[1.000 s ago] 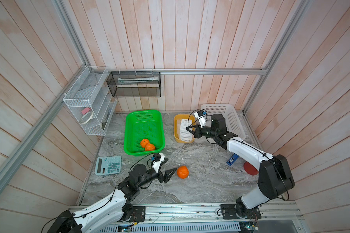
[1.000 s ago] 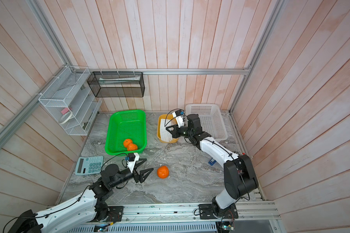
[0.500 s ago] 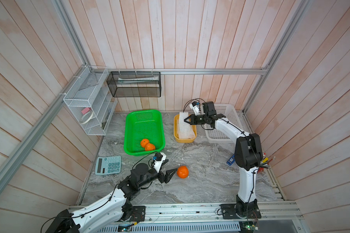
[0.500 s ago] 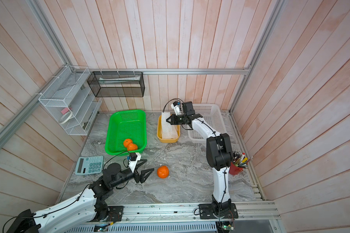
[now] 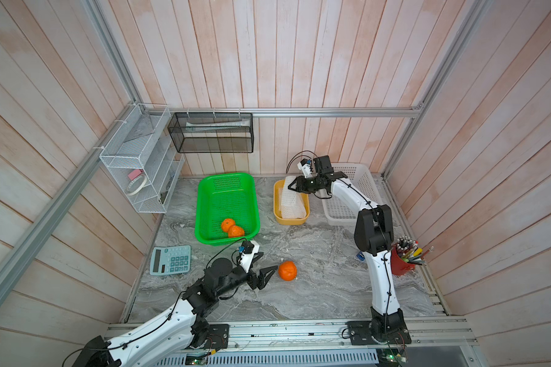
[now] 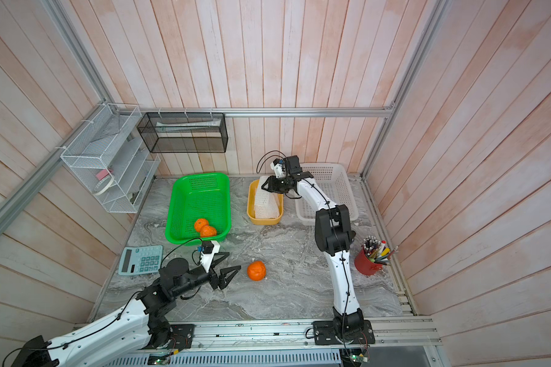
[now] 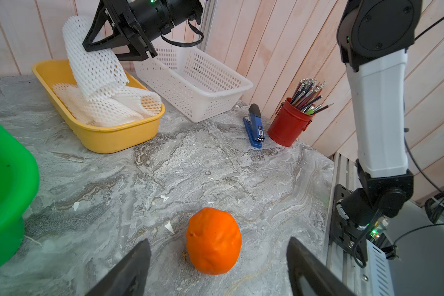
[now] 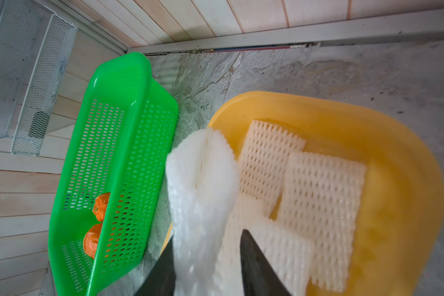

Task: Remove foam nets from oranges
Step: Place the foam net into the storage box.

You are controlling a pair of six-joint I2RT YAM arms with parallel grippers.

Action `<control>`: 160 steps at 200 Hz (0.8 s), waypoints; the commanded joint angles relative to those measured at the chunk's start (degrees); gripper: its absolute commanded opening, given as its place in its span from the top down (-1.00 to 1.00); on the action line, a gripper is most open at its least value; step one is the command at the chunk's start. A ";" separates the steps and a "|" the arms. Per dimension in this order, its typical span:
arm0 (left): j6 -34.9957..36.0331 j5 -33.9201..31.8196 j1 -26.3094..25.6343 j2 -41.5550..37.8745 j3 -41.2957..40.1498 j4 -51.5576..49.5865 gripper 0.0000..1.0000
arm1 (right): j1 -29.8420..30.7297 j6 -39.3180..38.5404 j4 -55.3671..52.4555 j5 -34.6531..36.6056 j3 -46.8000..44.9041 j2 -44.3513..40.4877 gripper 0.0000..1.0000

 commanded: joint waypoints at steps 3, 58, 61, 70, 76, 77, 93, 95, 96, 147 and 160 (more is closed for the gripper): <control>-0.77 -0.60 -0.22 -0.90 0.56 -0.86 -0.70 | -0.50 0.54 -0.33 1.79 1.64 -2.35 0.11; -1.39 -0.52 -0.23 -1.32 0.47 -1.22 -0.70 | -1.64 1.02 -0.64 -0.71 1.37 -2.64 -0.16; -1.43 -0.41 -0.19 -1.34 0.50 -1.24 -0.70 | -1.71 1.05 -0.72 -0.75 1.52 -2.53 -0.16; -1.34 -0.62 -0.20 -1.42 0.59 -1.19 -0.70 | -1.65 1.20 -0.73 -0.84 1.83 -2.25 -0.17; -1.30 -0.70 -0.18 -1.56 0.57 -1.22 -0.70 | -1.65 1.40 -0.41 -1.18 1.80 -2.15 -0.18; -1.30 -0.71 -0.26 -1.56 0.56 -1.23 -0.70 | -1.74 1.41 -0.37 -1.23 1.82 -2.15 -0.18; -1.23 -0.80 -0.24 -1.65 0.86 -1.56 -0.70 | -1.65 1.42 0.56 -1.63 1.92 -2.02 -0.29; -1.21 -0.75 -0.24 -1.68 0.93 -1.61 -0.70 | -1.65 1.43 0.72 -1.70 1.86 -2.10 -0.32; -1.21 -0.74 -0.20 -1.66 0.91 -1.65 -0.70 | -1.64 1.34 0.81 -1.71 1.85 -2.12 -0.33; -1.59 -2.00 -0.24 -2.44 1.07 -2.29 -0.70 | -0.76 -2.66 -6.00 6.27 6.62 0.12 -0.43; -1.64 -2.05 -0.19 -2.45 1.17 -1.96 -0.71 | -0.10 -4.10 -7.61 8.23 7.14 0.19 -0.44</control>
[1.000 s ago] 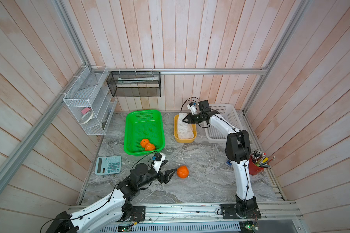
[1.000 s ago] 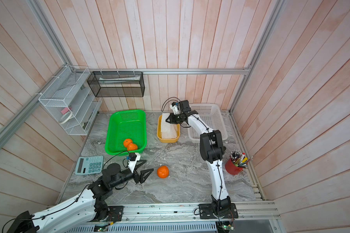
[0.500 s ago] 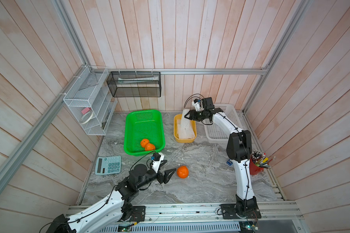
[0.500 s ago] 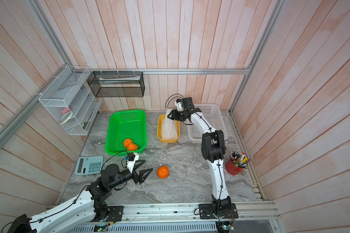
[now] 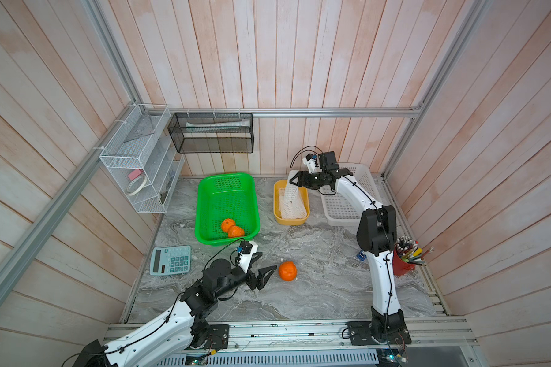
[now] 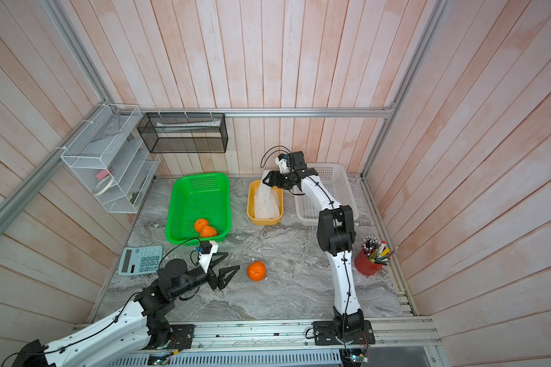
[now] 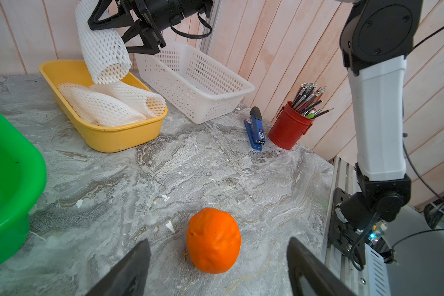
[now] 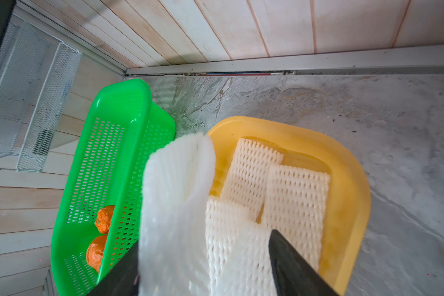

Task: Remove foam nets from oranges
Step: Place the foam net into the storage box.

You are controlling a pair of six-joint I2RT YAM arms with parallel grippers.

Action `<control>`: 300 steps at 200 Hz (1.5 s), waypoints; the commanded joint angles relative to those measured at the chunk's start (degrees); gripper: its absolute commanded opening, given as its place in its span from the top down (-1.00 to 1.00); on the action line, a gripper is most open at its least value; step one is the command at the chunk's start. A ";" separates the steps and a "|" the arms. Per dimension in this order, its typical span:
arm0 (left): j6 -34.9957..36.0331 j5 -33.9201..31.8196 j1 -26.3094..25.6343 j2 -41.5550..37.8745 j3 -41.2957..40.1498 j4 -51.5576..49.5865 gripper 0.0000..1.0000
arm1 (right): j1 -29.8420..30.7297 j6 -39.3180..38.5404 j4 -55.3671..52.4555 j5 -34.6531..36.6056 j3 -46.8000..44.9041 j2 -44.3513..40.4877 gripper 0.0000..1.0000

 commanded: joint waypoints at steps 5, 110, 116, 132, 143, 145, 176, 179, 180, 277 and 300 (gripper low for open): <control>-0.85 -1.62 -0.24 -0.59 1.32 -0.13 -0.71 | 1.41 -4.64 -5.48 6.73 3.10 0.72 -0.44; -0.49 -4.78 -0.20 5.88 8.99 -1.42 -0.72 | 1.44 -7.01 -8.22 4.04 3.06 3.70 -0.51; -0.42 -4.94 -0.19 5.80 8.83 -1.47 -0.72 | 1.51 -7.92 -8.72 5.91 2.74 3.44 -0.51; -0.23 -5.73 -0.15 5.57 8.42 -1.70 -0.72 | 1.48 -9.77 -9.60 10.36 1.53 2.90 -0.52; -0.23 -6.19 -0.13 5.49 8.24 -1.91 -0.72 | 1.50 -11.18 -11.04 13.09 1.51 2.90 -0.51; -0.22 -6.20 -0.15 5.48 8.21 -1.93 -0.72 | 1.50 -11.42 -11.32 13.57 1.51 2.88 -0.52; -0.13 -6.52 -0.15 4.85 7.78 -2.60 -0.72 | 1.69 -14.48 -13.58 20.83 0.64 1.87 -0.51; -0.11 -6.63 -0.15 4.76 7.73 -2.71 -0.72 | 1.71 -14.68 -13.75 21.18 0.54 1.59 -0.51; -0.08 -6.64 -0.15 4.73 7.70 -2.71 -0.72 | 1.71 -14.71 -13.79 21.20 0.54 1.53 -0.51; -0.40 -6.30 -0.15 1.90 6.76 -4.90 -0.72 | 1.80 -13.38 -1.21 4.63 -10.52 -8.52 -0.52; -0.31 -5.46 -0.15 2.31 8.11 -6.59 -0.73 | 1.80 -12.05 4.19 5.14 -14.85 -13.49 -0.52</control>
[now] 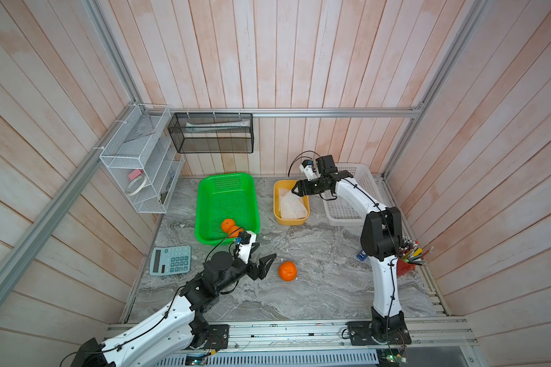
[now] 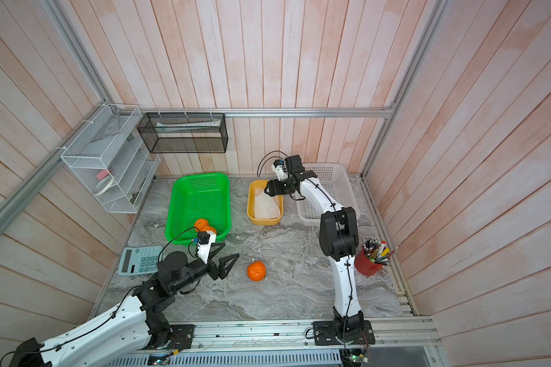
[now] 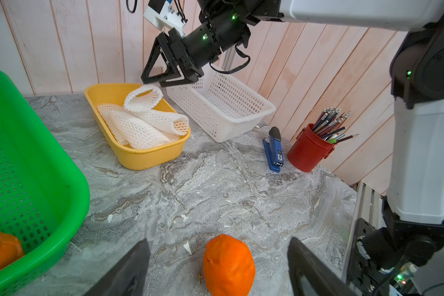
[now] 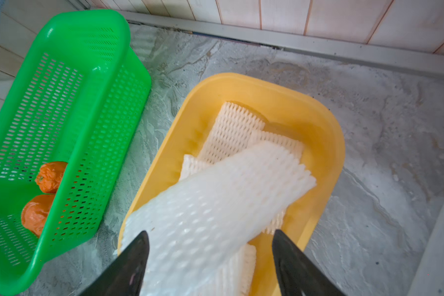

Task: Remove foam nets from oranges
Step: Place the foam net into the storage box, then pick up the orange from the center of the board.

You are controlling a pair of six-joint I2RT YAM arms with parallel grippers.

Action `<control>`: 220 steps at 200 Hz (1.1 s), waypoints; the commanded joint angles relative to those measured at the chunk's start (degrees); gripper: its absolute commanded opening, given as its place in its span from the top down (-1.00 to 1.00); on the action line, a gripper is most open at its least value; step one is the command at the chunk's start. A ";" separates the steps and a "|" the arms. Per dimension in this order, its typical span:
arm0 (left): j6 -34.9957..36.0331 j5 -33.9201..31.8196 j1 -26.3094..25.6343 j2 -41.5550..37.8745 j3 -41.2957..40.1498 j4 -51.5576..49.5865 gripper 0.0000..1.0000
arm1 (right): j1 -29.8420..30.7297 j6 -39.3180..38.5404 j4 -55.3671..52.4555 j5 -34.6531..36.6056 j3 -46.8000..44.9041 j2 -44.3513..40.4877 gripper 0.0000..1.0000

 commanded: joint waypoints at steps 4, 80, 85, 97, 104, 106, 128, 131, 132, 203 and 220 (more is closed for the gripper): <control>0.48 1.18 -0.11 -0.12 1.27 -2.61 -0.73 | 0.09 1.71 7.00 -1.54 -4.41 -6.52 -0.53; -1.50 3.88 -0.15 3.18 2.81 -3.34 -0.73 | 0.01 5.05 13.12 -3.72 -15.01 -17.58 -0.55; -1.77 3.87 -0.21 3.27 2.64 -3.03 -0.73 | 0.01 5.41 13.89 -3.62 -16.41 -18.46 -0.55; -2.36 4.61 -0.16 3.51 2.37 -2.26 -0.73 | 0.01 6.26 15.76 -2.77 -20.27 -20.94 -0.55; -2.68 5.31 -0.23 3.68 2.33 -1.88 -0.74 | -0.07 6.75 16.55 -2.01 -22.34 -22.28 -0.55; -2.73 5.38 -0.24 3.76 2.35 -1.77 -0.74 | -0.08 6.92 16.67 -1.83 -22.76 -22.61 -0.55; -3.12 5.35 -0.63 4.97 2.88 -2.36 -0.75 | -0.18 7.72 18.20 -0.85 -28.07 -26.95 -0.55; -3.07 5.43 -0.80 5.31 3.06 -2.45 -0.75 | -0.18 7.83 18.68 -1.01 -29.08 -27.69 -0.55; -3.05 5.46 -0.83 5.41 3.11 -2.49 -0.75 | -0.24 7.93 18.94 -1.05 -29.83 -28.16 -0.55; -2.56 0.37 -9.19 22.04 12.81 -11.05 -0.97 | 0.44 10.48 27.26 4.28 -56.94 -54.19 -0.68; -3.61 0.40 -9.81 25.54 13.82 -11.60 -0.97 | 0.44 11.05 27.08 4.25 -60.83 -58.48 -0.68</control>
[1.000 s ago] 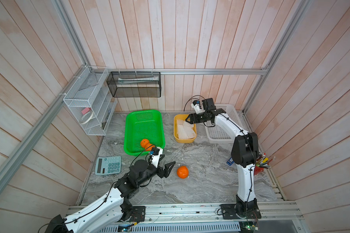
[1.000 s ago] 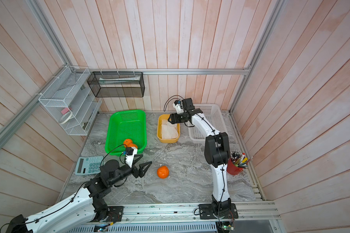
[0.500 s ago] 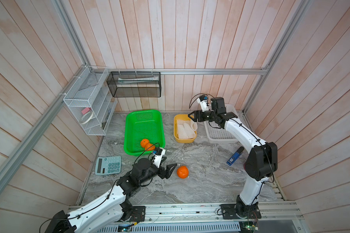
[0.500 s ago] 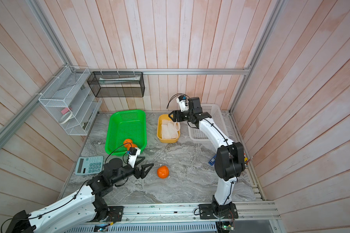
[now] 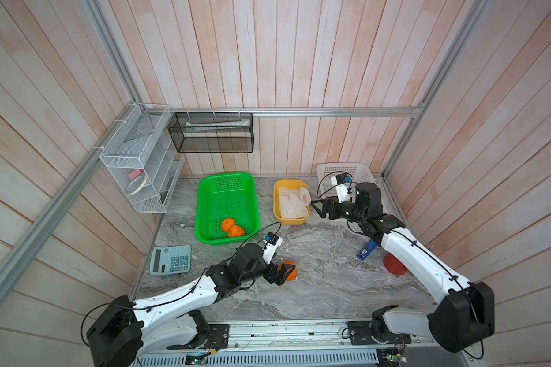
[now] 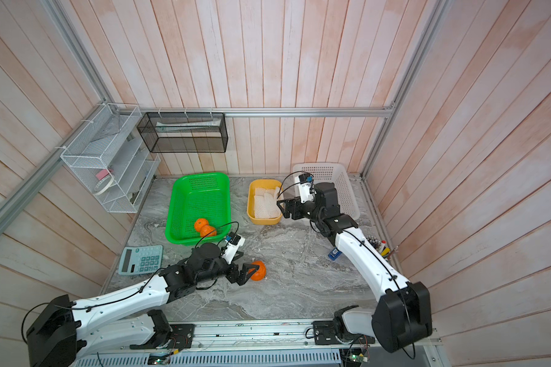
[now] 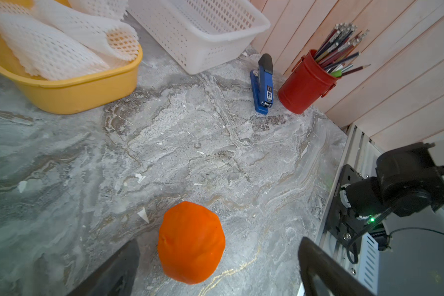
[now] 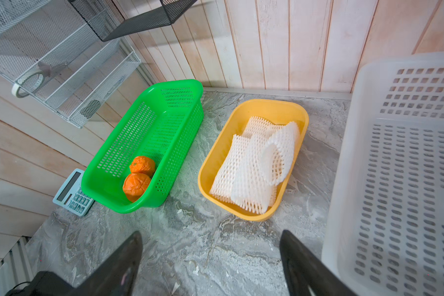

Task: Remove foam nets from oranges
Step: Pick up the orange from the center of the board.

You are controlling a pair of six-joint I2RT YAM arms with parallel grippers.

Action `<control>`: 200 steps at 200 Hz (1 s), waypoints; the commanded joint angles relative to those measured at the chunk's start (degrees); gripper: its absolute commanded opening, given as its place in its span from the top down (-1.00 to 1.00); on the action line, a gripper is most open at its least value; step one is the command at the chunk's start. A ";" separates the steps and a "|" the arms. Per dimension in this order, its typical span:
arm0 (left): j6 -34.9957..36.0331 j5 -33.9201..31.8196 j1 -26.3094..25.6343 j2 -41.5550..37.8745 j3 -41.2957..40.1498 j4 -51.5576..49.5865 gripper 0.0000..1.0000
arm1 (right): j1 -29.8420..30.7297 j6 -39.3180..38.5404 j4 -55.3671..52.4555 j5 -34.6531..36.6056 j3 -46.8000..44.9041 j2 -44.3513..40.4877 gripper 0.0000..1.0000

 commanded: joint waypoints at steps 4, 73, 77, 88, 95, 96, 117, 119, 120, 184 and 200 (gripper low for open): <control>-1.30 -1.72 -0.96 4.39 2.02 -3.65 -0.97 | 0.30 1.53 1.35 1.97 -5.26 -4.60 -0.68; -3.82 0.52 -1.67 11.53 2.36 -3.22 -1.00 | 0.35 0.68 -1.10 3.15 -8.89 -10.53 -0.69; -3.86 0.45 -1.68 11.91 2.45 -3.16 -1.00 | 0.36 0.61 -1.19 3.13 -8.89 -10.51 -0.69; -3.93 0.07 -1.74 13.07 2.41 -2.85 -1.00 | 0.36 0.63 -1.07 2.93 -9.02 -10.68 -0.69; -4.03 -0.39 -1.71 14.01 2.57 -2.76 -1.00 | 0.36 0.61 -0.99 2.84 -9.14 -10.77 -0.69; -4.07 -0.42 -1.68 14.15 2.62 -2.75 -1.00 | 0.36 0.69 -0.98 2.81 -9.15 -10.78 -0.69; -4.60 -0.13 -1.73 16.33 3.50 -2.05 -1.00 | 0.35 1.09 -0.38 2.89 -10.08 -11.55 -0.69; -4.62 -0.28 -1.67 16.53 3.58 -2.11 -1.00 | 0.36 1.09 -0.31 2.87 -10.18 -11.58 -0.69; -4.63 -0.41 -1.70 16.60 3.61 -2.12 -1.00 | 0.31 1.10 -0.33 2.86 -10.19 -11.62 -0.69; -4.80 0.35 -1.49 20.12 4.36 2.33 -0.67 | 0.31 1.16 0.51 3.14 -12.96 -12.35 -0.68; -4.98 1.20 -1.17 20.85 4.57 3.35 -0.53 | 0.35 0.93 0.36 3.03 -13.30 -12.37 -0.68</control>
